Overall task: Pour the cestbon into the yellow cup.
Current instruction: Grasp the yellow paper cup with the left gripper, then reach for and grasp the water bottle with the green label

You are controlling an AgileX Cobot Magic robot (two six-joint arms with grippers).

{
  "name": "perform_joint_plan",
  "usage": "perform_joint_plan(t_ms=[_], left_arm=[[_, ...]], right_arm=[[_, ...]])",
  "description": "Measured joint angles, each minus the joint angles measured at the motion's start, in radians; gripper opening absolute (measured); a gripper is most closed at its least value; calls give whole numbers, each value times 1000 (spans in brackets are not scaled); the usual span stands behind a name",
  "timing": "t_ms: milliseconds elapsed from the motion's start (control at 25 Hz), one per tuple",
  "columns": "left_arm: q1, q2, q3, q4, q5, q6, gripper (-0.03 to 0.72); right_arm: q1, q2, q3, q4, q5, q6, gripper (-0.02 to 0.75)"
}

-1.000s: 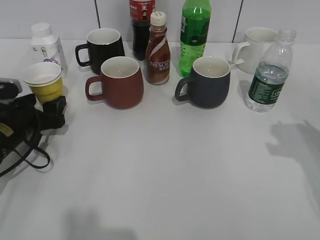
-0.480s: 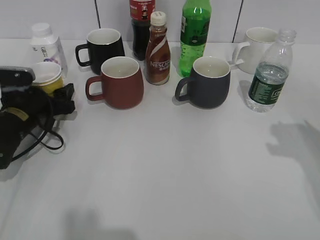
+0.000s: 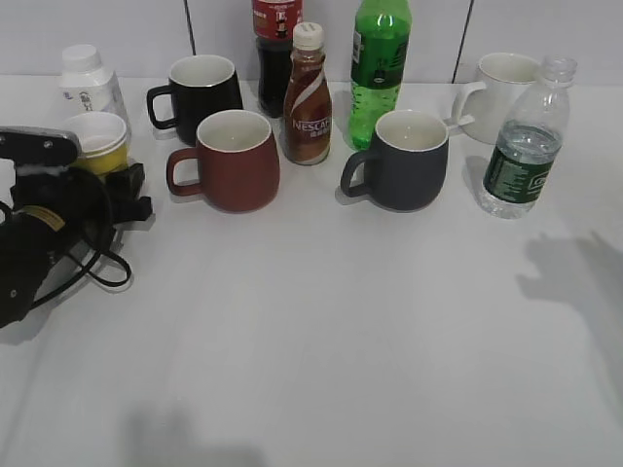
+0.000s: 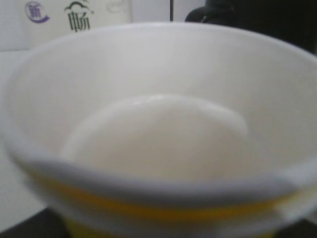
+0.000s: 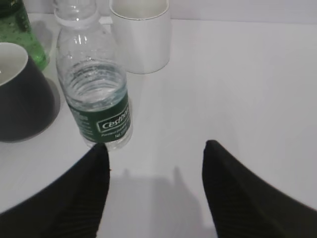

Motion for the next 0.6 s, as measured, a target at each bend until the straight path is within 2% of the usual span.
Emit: perform_joint_plan(t_ms=[240, 400, 480, 600], left_arm=[[0, 3, 14, 0, -28, 0, 440], [0, -33, 91, 0, -65, 0, 440], [0, -64, 146, 0, -74, 0, 440], [-1, -110, 228, 3, -75, 0, 440]], right_arm=[[11, 83, 0, -5, -68, 40, 448], [109, 151, 0, -92, -127, 49, 454], [164, 197, 0, -115, -180, 50, 486], [193, 283, 0, -124, -253, 66, 582]])
